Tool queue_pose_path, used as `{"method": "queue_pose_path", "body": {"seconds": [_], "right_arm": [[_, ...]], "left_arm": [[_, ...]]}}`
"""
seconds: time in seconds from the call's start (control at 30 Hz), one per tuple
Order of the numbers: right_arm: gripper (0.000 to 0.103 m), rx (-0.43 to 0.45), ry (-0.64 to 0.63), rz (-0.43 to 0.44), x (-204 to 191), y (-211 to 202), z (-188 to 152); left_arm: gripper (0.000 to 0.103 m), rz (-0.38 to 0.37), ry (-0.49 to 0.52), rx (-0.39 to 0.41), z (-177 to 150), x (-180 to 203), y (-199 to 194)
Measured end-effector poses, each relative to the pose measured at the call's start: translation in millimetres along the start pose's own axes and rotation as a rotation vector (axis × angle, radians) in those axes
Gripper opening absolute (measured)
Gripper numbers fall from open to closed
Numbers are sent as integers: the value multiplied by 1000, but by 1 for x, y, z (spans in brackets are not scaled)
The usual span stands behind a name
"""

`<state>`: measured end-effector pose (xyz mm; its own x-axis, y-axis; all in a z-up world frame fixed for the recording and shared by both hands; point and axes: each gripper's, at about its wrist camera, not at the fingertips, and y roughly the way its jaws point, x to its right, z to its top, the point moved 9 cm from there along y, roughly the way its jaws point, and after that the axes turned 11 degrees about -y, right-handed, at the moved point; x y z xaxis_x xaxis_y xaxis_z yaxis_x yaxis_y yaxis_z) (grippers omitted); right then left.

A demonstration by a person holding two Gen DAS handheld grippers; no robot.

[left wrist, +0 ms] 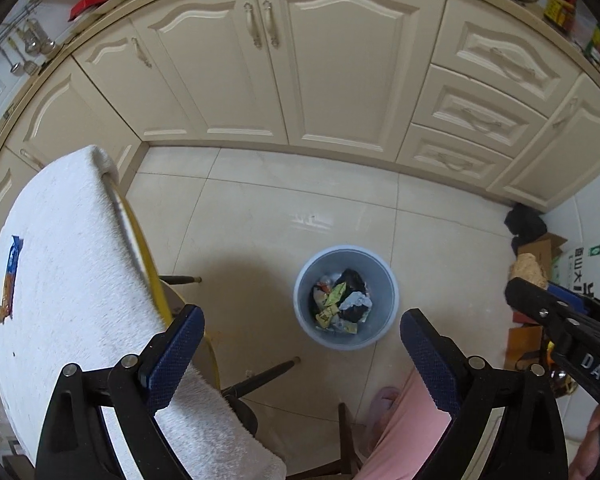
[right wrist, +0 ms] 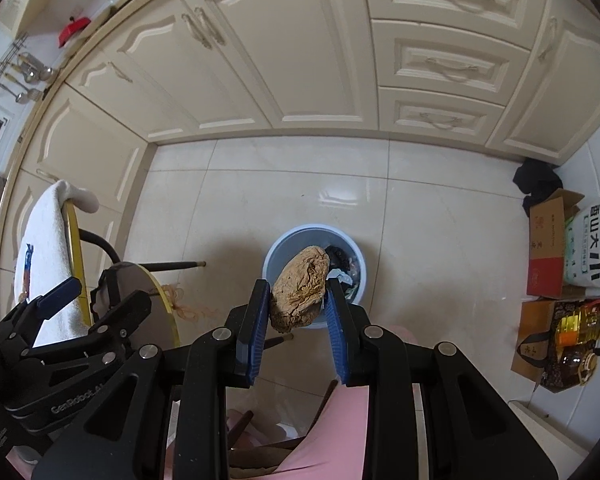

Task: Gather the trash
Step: 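Open the right tool to drop the brown snack while the left tool drops the milk packet, then move both tools back over the table toward the remaining snacks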

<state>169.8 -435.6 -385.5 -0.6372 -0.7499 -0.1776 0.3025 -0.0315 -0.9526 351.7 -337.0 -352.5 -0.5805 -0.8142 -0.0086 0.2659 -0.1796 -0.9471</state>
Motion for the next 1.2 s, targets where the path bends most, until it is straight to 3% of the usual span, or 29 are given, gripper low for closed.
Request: {"method": "queue_pose_path", "body": {"seconds": [0.43,0.5,0.57,0.6,0.73,0.97,1.2], "right_arm": [[30,19,-80,43,-42,5,19],[37,19,-97,42,-48,4,21],[64,28,-108,26,-49,3,22],[68,42,-114,11,-49,1,23],[71,53,-136,-37,-49,-3,22],[85,57,-126,-95,-39,-7,22],[87,62,-124,-112,-39,-18,16]], "left_arm": [[97,-12,-72,15,-7,-41,-29],[97,-16,-79,17,-7,-46,-32],[97,-15,-80,19,-7,-48,-33],[97,-14,-81,19,-8,-48,-34],[97,-19,-91,14,-9,-51,-35],[97,-36,-89,10,-8,-50,-37],[97,-45,-76,12,-12,-48,-45]]}}
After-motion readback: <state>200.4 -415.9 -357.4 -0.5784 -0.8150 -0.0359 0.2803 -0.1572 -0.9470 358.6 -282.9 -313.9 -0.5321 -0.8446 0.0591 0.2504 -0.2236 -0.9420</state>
